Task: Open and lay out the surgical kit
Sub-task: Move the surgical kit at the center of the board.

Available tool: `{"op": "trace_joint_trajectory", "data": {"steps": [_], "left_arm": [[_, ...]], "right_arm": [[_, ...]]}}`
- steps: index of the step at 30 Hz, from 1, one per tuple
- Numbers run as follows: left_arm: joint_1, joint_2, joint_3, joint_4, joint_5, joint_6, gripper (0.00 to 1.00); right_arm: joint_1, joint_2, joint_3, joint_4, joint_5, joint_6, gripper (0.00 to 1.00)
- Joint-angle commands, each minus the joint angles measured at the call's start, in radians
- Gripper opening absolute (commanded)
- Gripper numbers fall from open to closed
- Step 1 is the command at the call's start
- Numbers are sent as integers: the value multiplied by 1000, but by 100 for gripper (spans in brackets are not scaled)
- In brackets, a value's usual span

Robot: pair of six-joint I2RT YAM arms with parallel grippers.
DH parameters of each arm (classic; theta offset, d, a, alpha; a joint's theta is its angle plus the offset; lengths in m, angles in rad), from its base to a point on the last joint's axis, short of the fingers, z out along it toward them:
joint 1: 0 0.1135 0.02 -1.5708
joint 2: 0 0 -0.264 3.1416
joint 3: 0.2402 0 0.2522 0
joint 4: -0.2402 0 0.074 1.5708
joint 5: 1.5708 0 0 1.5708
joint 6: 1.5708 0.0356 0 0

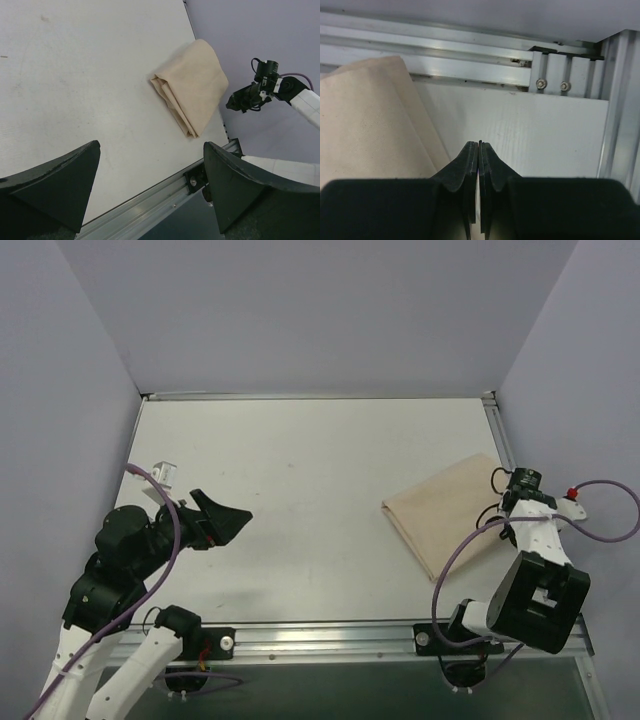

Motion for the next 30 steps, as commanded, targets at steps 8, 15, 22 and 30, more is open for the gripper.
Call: {"op": "trace_joint_trajectory", "data": {"steps": [8,15,22,30], "left_arm": [[-10,8,36,33,51,42,94],[-8,21,36,24,45,34,94],[-8,69,-12,70,45,-22,94],[-10,185,-9,79,40,-13,94]], "right_arm": [[-5,186,-64,282,-118,-74,0],[88,288,-15,453,-314,-204,0],[354,495,132,549,-397,-198,0],[587,696,370,563,-478,-224,0]]}}
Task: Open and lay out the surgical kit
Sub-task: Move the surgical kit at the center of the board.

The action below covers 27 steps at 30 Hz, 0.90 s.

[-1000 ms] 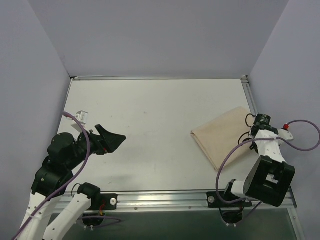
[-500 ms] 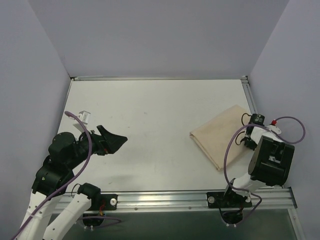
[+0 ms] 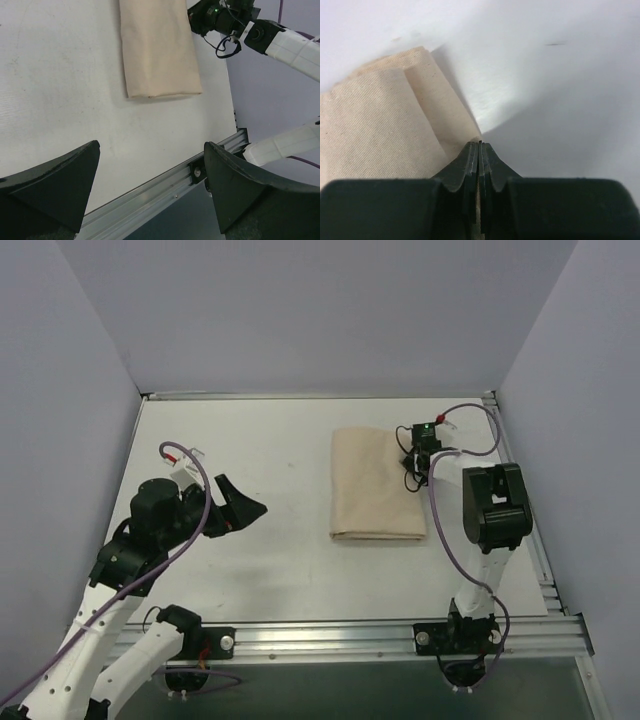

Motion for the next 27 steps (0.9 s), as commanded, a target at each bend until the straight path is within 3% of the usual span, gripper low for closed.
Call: {"op": "trace_joint_trajectory", "data": {"steps": [1,5,8,9,10,12,13,15,17,18,20,21,23,27], "left_arm": [[-6,36,-2,64,4,-2,94],[-6,76,-30,114,0,-25,94],[-8,120,-53,134,1,-28,94],[-8,151,-60,135,0,-33,93],[-9,165,-74,147,0,-53,93],[-35,203,-146,262,0,-120,84],[-49,220,-171,305,-12,-142,81],[-107,307,-186,380,-99,-165,61],[-143,393,-157,397,-164,-166,52],[-155,486,-122,420,-184,-175,33],[-184,577,-87,456,-217,-185,27],[-189,663,-67,475,-226,-188,13],[-209,746,5,477,-246,-188,3],[-221,938,117,459,-293,-174,2]], "right_arm": [[72,94,65,-20,-174,-27,0],[96,136,160,-30,-246,-55,1],[70,55,128,-47,-242,-72,17],[60,21,99,-38,-245,-85,25],[40,-55,41,-38,-245,-98,42],[17,-132,-13,-47,-244,-121,52],[-8,-201,-68,-63,-244,-136,53],[-42,-252,-116,-86,-257,-139,47],[-77,-309,-196,-71,-308,-141,33],[-79,-318,-213,-69,-301,-141,18],[-79,-331,-251,-57,-291,-154,9],[-82,-329,-260,-44,-296,-155,6],[-82,-295,-261,-26,-319,-158,0],[-77,-230,-264,11,-351,-161,0]]}}
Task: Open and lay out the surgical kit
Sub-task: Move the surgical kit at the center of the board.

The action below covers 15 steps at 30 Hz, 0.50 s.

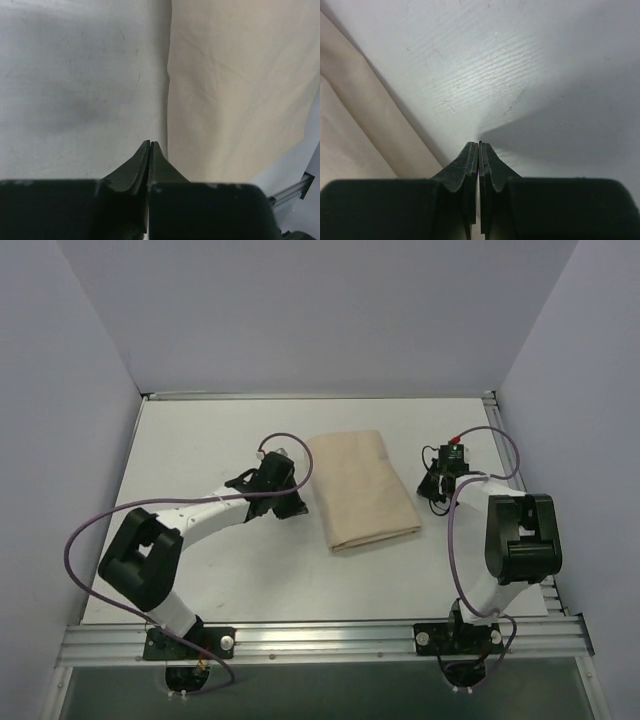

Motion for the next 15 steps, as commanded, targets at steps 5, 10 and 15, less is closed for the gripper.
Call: {"op": "trace_joint_trajectory", "data": {"steps": [5,10,15], "left_arm": [[-9,233,264,25,-87,22,2],[20,405,417,-11,-80,60,2],[84,504,549,-51,-41,100,2]], "right_arm": [[14,84,3,60,-68,-33,0],[52,138,36,94,-124,-21,0],[80,187,82,102,-152,-9,0]]}}
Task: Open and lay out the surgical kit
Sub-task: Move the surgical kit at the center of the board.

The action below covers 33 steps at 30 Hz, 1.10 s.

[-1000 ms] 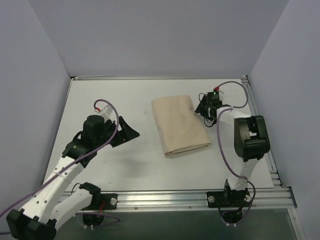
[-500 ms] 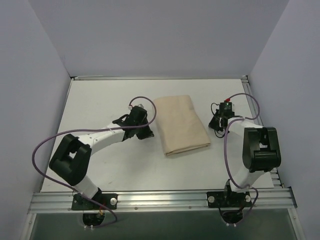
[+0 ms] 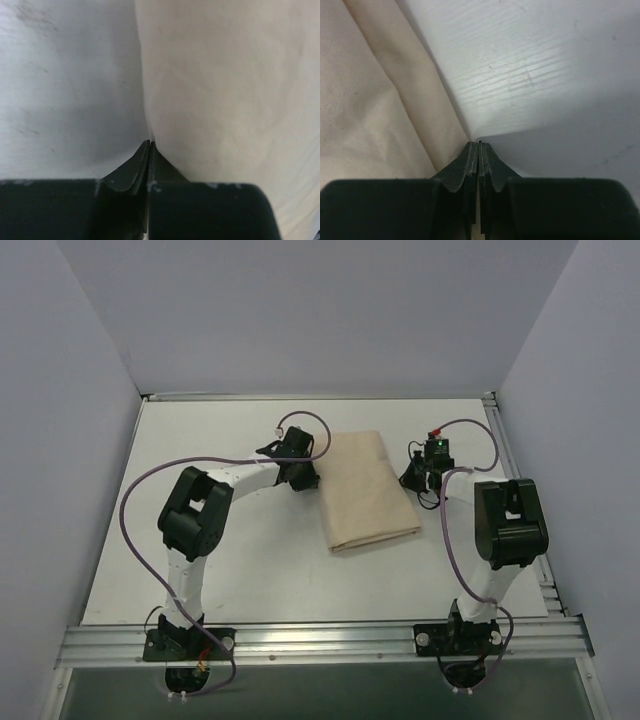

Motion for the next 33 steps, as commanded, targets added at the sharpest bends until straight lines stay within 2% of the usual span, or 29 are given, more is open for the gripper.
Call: {"op": "trace_joint_trajectory", "data": {"steps": [1,6,9,14,22,25,27,28,29,30,31,32,33], "left_arm": [[58,19,88,-21,12,44,2],[121,-66,56,-2,-10,111,2],[152,-67,87,-13,19,165,2],[141,35,188,-13,151,156,2],[141,152,332,-30,208,145,2],[164,161,407,-129,171,180,2],[182,94,357,-134,144,199,4],[201,64,332,-131,115,208,10],[208,-1,309,-133,98,217,19],[216,-33,292,-140,78,240,40],[221,-67,263,-165,32,255,50],[221,-139,248,-177,7,284,57],[218,-174,231,-191,-29,297,65]], "right_arm": [[19,46,27,-40,-40,5,0],[17,42,44,-34,-62,-3,0],[28,30,48,-28,-105,5,0],[57,14,24,6,-123,55,0],[85,22,16,47,-146,97,0],[76,11,56,-40,-88,59,8],[61,-35,64,-109,-38,0,24],[53,-55,65,-132,8,-15,29],[36,-78,67,-169,22,-41,41],[27,-117,67,-187,32,-53,47],[21,-137,68,-209,54,-66,52],[18,-177,77,-256,73,-93,62],[18,-199,79,-287,82,-107,65]]}}
